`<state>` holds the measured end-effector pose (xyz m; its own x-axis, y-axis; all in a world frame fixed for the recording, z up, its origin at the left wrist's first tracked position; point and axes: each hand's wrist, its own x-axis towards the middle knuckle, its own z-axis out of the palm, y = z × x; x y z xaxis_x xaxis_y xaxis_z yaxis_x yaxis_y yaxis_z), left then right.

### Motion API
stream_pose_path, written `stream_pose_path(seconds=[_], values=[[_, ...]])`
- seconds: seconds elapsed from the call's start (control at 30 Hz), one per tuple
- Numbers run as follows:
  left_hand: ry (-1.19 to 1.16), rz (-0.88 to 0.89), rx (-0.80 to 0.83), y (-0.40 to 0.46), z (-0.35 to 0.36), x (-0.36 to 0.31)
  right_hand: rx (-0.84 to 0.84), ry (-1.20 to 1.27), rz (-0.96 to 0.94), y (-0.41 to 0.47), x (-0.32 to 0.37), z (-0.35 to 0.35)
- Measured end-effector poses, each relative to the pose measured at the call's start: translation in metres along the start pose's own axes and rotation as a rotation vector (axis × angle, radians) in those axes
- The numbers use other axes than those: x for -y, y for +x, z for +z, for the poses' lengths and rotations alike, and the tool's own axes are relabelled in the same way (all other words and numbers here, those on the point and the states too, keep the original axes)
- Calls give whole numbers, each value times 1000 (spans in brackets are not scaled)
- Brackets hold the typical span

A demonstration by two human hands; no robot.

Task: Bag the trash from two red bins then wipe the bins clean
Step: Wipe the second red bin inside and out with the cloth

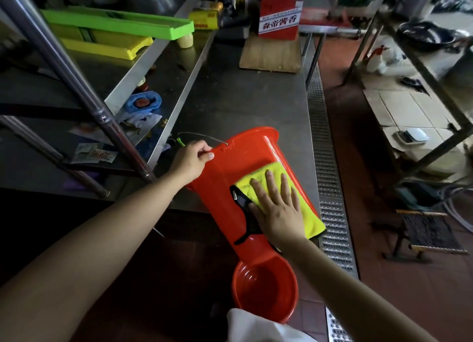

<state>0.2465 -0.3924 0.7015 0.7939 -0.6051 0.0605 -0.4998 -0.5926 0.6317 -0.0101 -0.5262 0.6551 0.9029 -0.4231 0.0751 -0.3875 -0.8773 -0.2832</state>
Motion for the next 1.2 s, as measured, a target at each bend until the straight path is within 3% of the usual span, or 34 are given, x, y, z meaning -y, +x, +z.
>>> stream_pose_path(seconds=[0.23, 0.47, 0.53, 0.63, 0.7, 0.8, 0.83, 0.93, 1.07, 1.2], values=[[22, 12, -111, -7, 1, 10, 62, 0, 15, 110, 40, -15], [109, -45, -207, -12, 2, 8, -44, -18, -38, 16, -2, 3], [200, -41, -173, -14, -1, 0, -69, -33, -54, -13, -14, 9], [536, -93, -47, -15, -15, -24, -89, -46, -76, -31, -20, 13], [673, -30, -63, -16, -24, -48, -81, -55, -85, -33, -17, 13], [556, 291, -86, -2, -19, -83, -69, -73, -92, -35, -12, 15], [495, 311, -33, 5, -15, -94, -71, -76, -98, -37, -10, 17], [329, 100, 161, 19, 5, -113, -75, -85, -110, -48, -8, 22], [117, -36, 127, 23, 11, -100, -67, -47, -66, -42, -2, 19], [36, -90, 109, 30, 6, -77, -8, 58, 27, 21, 23, 5]])
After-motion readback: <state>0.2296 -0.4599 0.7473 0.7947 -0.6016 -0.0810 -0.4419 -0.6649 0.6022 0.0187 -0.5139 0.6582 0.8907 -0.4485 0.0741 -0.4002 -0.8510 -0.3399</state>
